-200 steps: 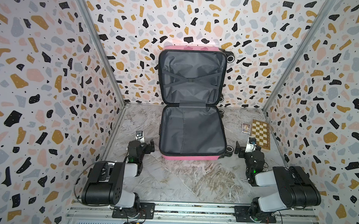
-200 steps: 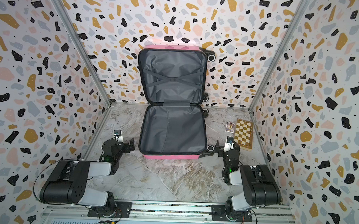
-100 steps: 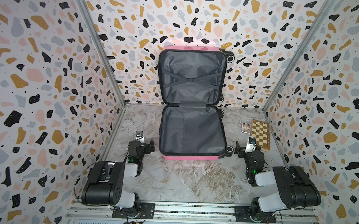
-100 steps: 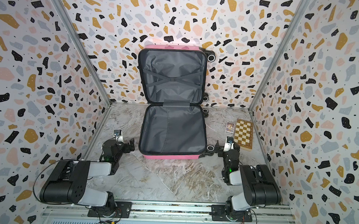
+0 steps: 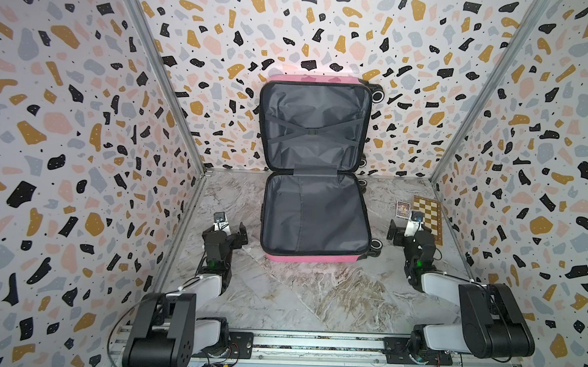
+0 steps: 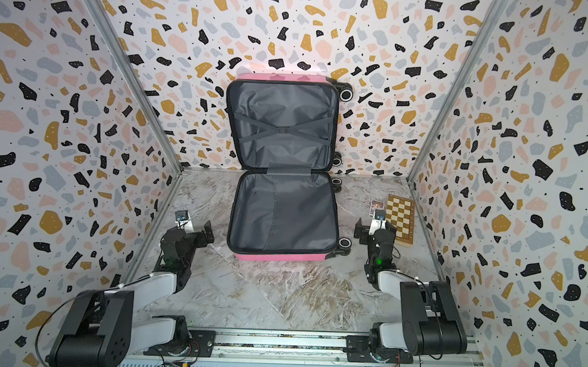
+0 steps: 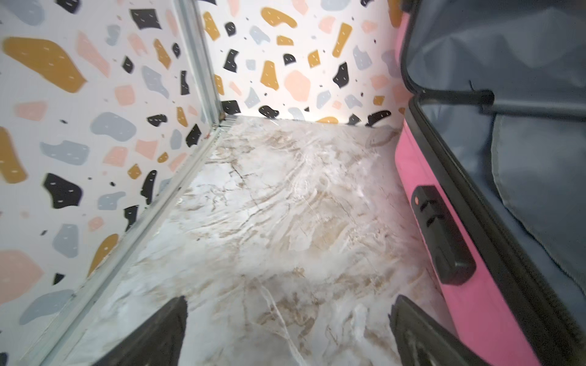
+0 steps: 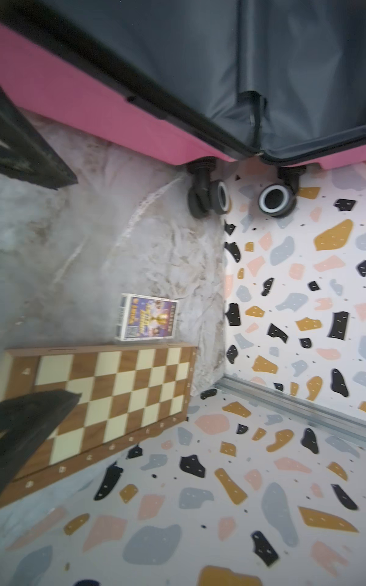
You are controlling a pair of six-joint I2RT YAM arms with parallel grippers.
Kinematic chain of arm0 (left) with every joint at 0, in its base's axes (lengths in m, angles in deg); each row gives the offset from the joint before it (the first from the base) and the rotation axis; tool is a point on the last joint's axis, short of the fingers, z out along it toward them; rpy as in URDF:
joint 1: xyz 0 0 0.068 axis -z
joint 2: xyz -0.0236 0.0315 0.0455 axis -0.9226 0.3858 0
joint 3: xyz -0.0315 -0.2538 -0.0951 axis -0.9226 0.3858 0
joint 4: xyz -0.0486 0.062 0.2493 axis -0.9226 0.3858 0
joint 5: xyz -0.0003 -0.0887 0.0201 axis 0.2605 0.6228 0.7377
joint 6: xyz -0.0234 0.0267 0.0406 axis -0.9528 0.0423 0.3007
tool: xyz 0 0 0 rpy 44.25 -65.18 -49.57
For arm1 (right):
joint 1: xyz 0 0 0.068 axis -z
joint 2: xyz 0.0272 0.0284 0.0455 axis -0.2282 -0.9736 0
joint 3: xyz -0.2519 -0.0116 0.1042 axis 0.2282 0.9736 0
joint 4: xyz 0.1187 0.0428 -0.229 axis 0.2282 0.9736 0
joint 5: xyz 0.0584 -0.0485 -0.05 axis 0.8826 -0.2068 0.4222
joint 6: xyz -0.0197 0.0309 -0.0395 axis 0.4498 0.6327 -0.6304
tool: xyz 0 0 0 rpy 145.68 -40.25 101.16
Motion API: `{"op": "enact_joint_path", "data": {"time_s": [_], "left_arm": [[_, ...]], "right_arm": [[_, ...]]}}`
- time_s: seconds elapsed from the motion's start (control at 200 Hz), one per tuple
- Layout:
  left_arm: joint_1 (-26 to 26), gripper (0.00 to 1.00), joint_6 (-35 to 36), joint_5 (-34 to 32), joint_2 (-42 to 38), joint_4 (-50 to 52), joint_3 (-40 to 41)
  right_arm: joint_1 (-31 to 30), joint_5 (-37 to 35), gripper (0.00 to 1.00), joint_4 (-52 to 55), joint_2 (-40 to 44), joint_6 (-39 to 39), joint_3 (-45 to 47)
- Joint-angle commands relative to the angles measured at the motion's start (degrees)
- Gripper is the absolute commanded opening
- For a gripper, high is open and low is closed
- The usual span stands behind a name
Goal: Close the suitcase zippers
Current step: Close the suitcase at the center of the board.
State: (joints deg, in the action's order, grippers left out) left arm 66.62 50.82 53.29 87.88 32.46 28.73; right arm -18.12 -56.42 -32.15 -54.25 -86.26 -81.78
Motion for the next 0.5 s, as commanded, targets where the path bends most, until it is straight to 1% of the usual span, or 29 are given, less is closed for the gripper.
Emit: {"op": "enact_joint_path", "data": {"time_s": [0.0, 0.05, 0.165, 0.22, 0.306, 0.416, 0.496], "left_arm": [[0.15, 1.0, -8.68, -4.88, -6.27, 17.87, -5.76], [0.16, 1.0, -12.68, -1.62, -8.39, 23.99, -8.0], [0.22, 0.99, -19.54, 10.6, -9.82, 32.38, -12.58], [0.23, 0.94, -21.83, 16.12, -8.93, 35.69, -15.18], [0.19, 0.89, -23.35, 24.64, -5.99, 39.62, -19.36], [0.29, 0.77, -24.29, 34.24, -0.3, 42.85, -24.56], [0.42, 0.67, -24.63, 38.13, 3.66, 44.6, -27.31]], "right_arm": [[0.68, 2.16, 1.0, 16.0, 1.45, 3.24, -7.94], [1.0, 6.2, 1.0, 19.14, 0.51, 3.5, -11.85], [1.03, 17.35, 1.0, 24.13, -3.21, 2.32, -21.76], [0.82, 22.21, 1.0, 26.74, -5.59, 1.07, -27.38], [0.55, 28.45, 0.97, 30.05, -9.5, -0.87, -36.49], [0.36, 32.71, 0.93, 31.4, -15.11, -1.25, -47.25], [0.27, 35.95, 0.86, 31.24, -19.47, -1.74, -54.59]]}}
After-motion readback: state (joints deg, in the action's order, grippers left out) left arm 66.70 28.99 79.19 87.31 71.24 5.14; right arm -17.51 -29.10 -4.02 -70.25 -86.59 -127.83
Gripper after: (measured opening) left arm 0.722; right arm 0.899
